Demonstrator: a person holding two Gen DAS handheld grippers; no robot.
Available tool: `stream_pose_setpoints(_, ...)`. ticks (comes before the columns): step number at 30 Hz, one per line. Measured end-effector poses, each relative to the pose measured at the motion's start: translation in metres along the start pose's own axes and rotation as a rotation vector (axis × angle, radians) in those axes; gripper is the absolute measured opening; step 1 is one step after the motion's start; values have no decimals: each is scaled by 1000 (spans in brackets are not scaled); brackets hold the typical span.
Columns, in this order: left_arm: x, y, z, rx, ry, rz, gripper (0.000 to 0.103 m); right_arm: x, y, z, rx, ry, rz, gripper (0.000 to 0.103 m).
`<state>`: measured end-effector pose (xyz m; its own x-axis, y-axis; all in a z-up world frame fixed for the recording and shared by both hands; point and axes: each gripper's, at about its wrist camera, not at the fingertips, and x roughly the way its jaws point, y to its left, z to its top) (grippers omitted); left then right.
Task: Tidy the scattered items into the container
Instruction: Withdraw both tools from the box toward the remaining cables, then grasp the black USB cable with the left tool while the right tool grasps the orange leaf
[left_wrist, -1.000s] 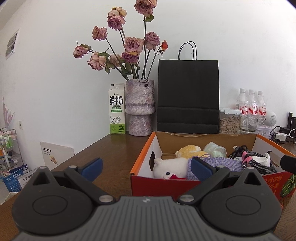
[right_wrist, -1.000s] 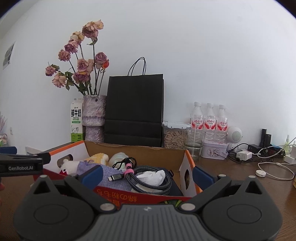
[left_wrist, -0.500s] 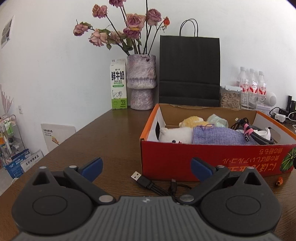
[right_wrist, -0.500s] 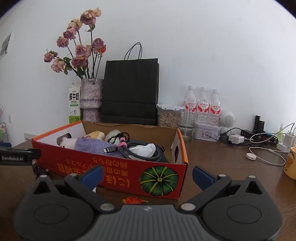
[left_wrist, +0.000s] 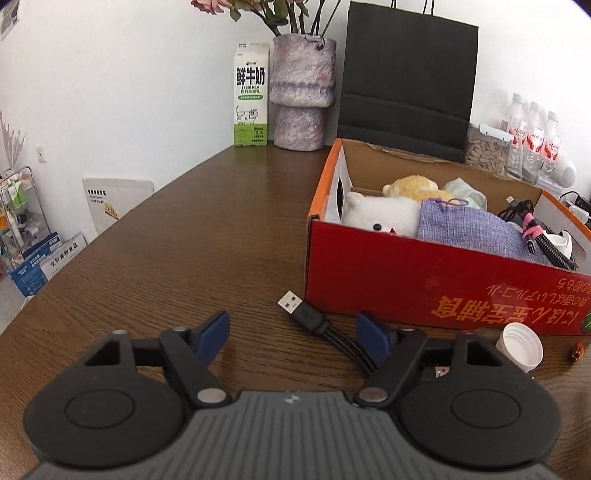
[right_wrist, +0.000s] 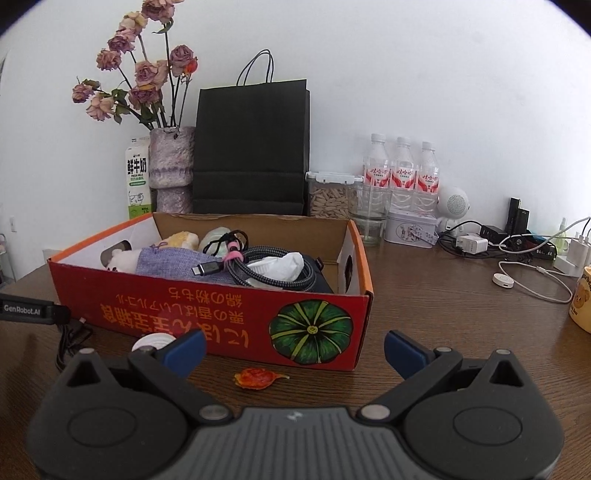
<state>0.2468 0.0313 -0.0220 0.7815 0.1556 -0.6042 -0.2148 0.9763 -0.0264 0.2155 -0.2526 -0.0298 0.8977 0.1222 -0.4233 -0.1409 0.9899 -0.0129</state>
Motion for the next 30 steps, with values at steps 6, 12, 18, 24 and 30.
stream_pose_setpoints(6,-2,-7,2,45,20,-69,22,9,-1,0,9,52,2,103)
stream_pose_setpoints(12,-6,3,2,103,31,-111,7,12,-4,-1,24,75,11,103)
stream_pose_setpoints(18,-6,21,4,218,39,-172,7,14,-3,-1,20,88,17,103)
stream_pose_setpoints(24,-6,28,7,161,46,-133,55,15,-3,-1,20,94,9,103)
stream_pose_setpoints(30,8,27,12,38,73,-68,66,15,-3,-1,19,96,5,103)
